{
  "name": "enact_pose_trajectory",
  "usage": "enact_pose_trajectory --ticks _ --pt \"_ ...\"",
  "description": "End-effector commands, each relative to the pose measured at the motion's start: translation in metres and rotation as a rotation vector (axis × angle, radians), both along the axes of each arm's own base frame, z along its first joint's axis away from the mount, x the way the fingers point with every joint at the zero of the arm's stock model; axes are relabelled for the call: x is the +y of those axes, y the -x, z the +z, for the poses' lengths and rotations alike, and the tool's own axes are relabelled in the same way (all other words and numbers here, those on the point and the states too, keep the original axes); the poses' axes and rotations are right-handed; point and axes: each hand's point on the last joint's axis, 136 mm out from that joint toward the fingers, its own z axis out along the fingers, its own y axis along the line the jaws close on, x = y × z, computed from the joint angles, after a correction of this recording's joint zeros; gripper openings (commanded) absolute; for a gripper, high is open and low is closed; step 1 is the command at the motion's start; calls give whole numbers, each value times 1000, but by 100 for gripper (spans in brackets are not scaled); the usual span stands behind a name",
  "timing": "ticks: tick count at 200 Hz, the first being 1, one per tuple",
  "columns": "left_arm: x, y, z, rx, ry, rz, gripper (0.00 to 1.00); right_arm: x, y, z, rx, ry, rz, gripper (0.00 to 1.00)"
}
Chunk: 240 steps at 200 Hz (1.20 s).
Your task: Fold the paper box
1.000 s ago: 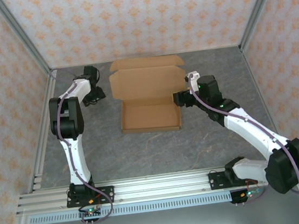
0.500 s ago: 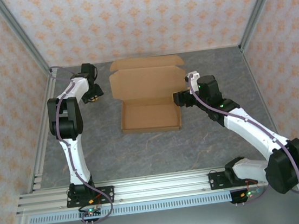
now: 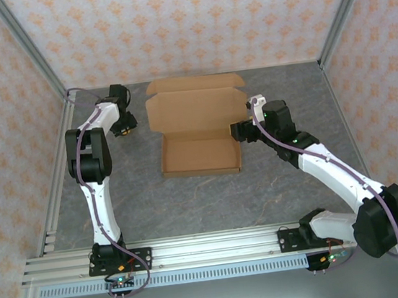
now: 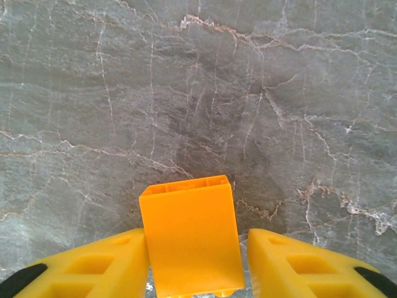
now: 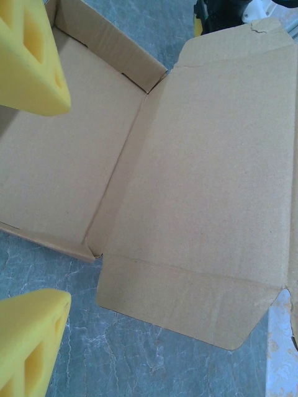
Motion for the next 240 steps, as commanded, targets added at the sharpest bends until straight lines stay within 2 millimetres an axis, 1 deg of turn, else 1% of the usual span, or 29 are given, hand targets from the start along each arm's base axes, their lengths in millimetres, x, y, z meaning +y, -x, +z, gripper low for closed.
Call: enact_pose_trajectory --ticks 1,29,44,59,68,84,86,89,92,110,122,141,142,143,146,155,163,171,188,200,217,240 --pt "4 -1 0 13 -20 -8 43 -1 3 -8 32 2 -7 74" --pt "7 0 5 0 -23 -4 40 -2 5 -5 30 -3 -8 74" --pt "9 3 14 -19 -33 6 39 -2 7 -2 25 -11 -8 74" --pt "12 10 33 -53 -48 20 38 -1 9 3 18 -24 -6 74" --pt "12 16 48 -91 -50 31 38 -2 10 5 17 -31 -6 74" --pt "10 35 75 -162 -42 52 38 0 12 7 21 -41 0 74" --pt "10 38 75 -163 -40 54 38 0 13 6 23 -41 2 74" --pt "9 42 88 -193 -37 58 38 0 13 7 24 -44 1 74" --pt "7 47 93 -207 -32 58 38 0 13 7 26 -44 3 74" --pt "-2 81 121 -274 -40 46 39 0 15 6 39 -50 0 74" --pt "-13 106 137 -323 -41 29 39 -1 16 6 47 -50 -5 73" --pt "-47 140 155 -392 -8 -37 39 -4 19 6 60 -44 -17 74" --pt "-47 141 156 -395 -9 -35 39 -4 19 6 61 -44 -18 73" --pt "-52 142 156 -398 -4 -47 39 -4 19 6 62 -43 -19 73" --pt "-55 146 158 -408 0 -54 39 -5 20 5 66 -40 -21 74" --pt "-76 156 162 -423 21 -106 39 -7 21 3 72 -34 -29 74" --pt "-98 162 161 -432 61 -144 38 -10 22 1 77 -27 -37 74" --pt "-116 167 161 -420 73 -185 39 -11 23 0 80 -19 -46 74" --pt "-157 169 157 -408 91 -277 39 -19 24 -2 85 6 -74 74" --pt "-194 167 149 -393 121 -357 39 -24 26 -2 79 21 -94 74" --pt "-235 161 127 -329 125 -451 39 -31 28 -2 72 41 -119 74" --pt "-272 149 93 -233 87 -542 39 -39 31 -3 72 65 -145 75"
